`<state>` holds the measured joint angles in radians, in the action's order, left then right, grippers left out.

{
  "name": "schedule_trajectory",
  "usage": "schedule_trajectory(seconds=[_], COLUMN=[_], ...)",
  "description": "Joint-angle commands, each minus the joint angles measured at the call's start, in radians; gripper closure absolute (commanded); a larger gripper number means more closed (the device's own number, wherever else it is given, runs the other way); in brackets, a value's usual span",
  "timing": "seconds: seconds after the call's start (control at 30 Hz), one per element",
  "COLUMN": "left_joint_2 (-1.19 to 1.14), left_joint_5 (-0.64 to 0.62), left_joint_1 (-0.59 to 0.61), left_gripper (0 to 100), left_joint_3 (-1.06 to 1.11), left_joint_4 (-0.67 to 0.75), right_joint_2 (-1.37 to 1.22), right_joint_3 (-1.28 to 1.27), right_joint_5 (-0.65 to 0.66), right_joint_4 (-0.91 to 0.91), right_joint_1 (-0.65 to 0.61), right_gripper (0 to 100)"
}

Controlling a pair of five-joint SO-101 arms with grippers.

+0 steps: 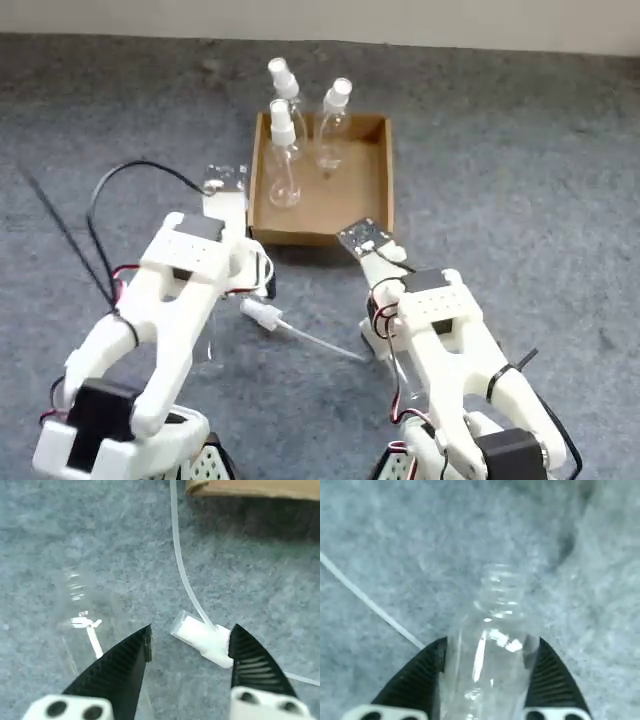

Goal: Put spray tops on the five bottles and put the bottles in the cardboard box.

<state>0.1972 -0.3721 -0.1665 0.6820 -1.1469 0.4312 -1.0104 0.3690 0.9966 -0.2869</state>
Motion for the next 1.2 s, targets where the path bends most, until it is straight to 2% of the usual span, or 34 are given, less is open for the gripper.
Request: schedule_trajectory(seconds=[0.0, 0.1, 0.33, 0.53, 0.77, 0.9, 1.1, 1.17], left_joint_2=[-0.027, -0.031, -0.038, -0.038, -0.038, -0.041, -0.041, -0.041], left_joint_5=[-0.021, -0.021, -0.020, -0.017, -0.029, -0.104, -0.107, -0.104], left_joint_1=[-0.071, -0.102, -0.104, -0.107, -0.108, -0.108, -0.111, -0.111], left_gripper=[78, 78, 78, 78, 78, 78, 78, 81], left_joint_3=[-0.036, -0.036, -0.036, -0.036, -0.038, -0.028, 0.050, 0.061], left_joint_4=[0.012, 0.012, 0.020, 0.020, 0.020, 0.064, 0.120, 0.120], right_joint_2=[0.018, 0.019, 0.004, -0.266, -0.627, -0.685, -0.691, -0.691], right_joint_3=[0.010, 0.018, 0.305, 0.576, 0.898, 0.921, 0.920, 0.920], right_joint_5=[-0.009, -0.003, 0.094, 0.183, 0.262, 0.262, 0.259, 0.262], right_joint_4=[-0.005, -0.008, -0.001, -0.002, -0.001, 0.051, 0.054, 0.054], right_joint_1=[0.035, 0.148, 0.481, 0.684, 0.739, 0.708, 0.680, 0.680], right_gripper=[94.9, 96.8, 97.0, 97.1, 97.1, 97.1, 97.1, 97.1])
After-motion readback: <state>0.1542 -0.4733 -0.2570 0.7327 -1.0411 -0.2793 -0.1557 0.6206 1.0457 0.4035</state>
